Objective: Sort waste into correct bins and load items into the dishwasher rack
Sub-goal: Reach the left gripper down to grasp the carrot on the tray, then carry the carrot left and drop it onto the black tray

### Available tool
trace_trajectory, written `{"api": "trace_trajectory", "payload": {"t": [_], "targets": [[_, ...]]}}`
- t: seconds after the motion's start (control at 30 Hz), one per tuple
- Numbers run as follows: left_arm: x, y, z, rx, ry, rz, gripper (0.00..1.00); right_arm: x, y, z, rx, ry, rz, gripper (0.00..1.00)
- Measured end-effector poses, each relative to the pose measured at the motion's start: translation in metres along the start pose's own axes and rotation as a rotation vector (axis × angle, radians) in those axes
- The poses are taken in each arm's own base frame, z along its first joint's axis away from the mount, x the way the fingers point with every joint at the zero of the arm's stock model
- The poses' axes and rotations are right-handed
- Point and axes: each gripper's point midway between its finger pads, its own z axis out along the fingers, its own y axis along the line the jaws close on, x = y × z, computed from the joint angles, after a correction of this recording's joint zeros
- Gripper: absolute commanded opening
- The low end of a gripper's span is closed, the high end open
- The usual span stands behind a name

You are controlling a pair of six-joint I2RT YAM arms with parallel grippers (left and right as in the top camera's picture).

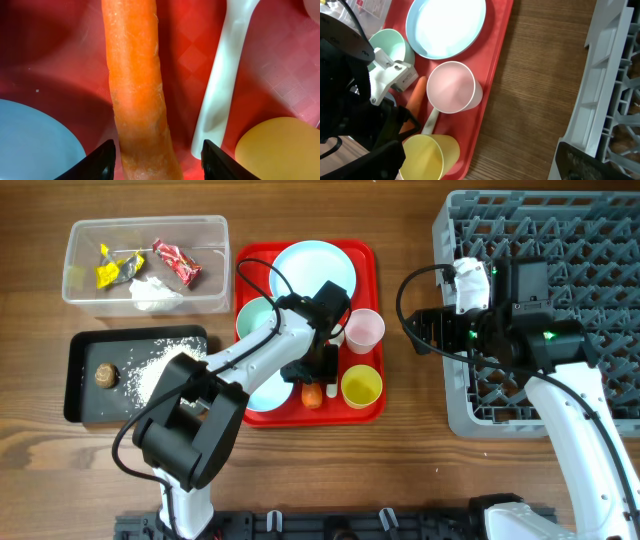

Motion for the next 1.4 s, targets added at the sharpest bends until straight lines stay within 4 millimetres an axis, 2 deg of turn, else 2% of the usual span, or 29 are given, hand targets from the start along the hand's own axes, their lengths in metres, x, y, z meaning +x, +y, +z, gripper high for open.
{"api": "trace_trajectory", "payload": {"t": [0.3,0.33,0.4,0.6,0.87,1.2,1.3,1.4], "targets": [[-0.001,0.001,0.008,-0.007,0.011,-0.009,0.5,0.0,0.0,0.0,0.0,0.0,0.0,1.0],[-0.001,0.001,0.01,-0.009,0.015,-0.009,0.47,0.0,0.0,0.0,0.0,0.0,0.0,1.0],[0.0,0.002,0.016,-0.017,0.029,-0.015,0.36,0.0,0.0,0.0,0.0,0.0,0.0,1.0],[-0.001,0.002,0.016,-0.019,0.025,-0.02,0.11,0.0,0.0,0.0,0.0,0.0,0.0,1.0],[0.002,0.001,0.012,-0.02,0.051,-0.024,0.08,0.0,0.0,0.0,0.0,-0.001,0.0,1.0],[-0.015,-0.015,-0.046,0.01,0.021,0.031,0.09,0.0,-0.001,0.0,0.008,-0.001,0.0,1.0],[-0.016,-0.006,-0.059,-0.004,0.01,0.02,0.09,0.0,-0.001,0.0,0.008,-0.001,0.0,1.0],[-0.018,0.021,-0.074,-0.047,0.001,-0.026,0.07,0.0,-0.001,0.0,0.008,0.0,0.0,1.0]]}}
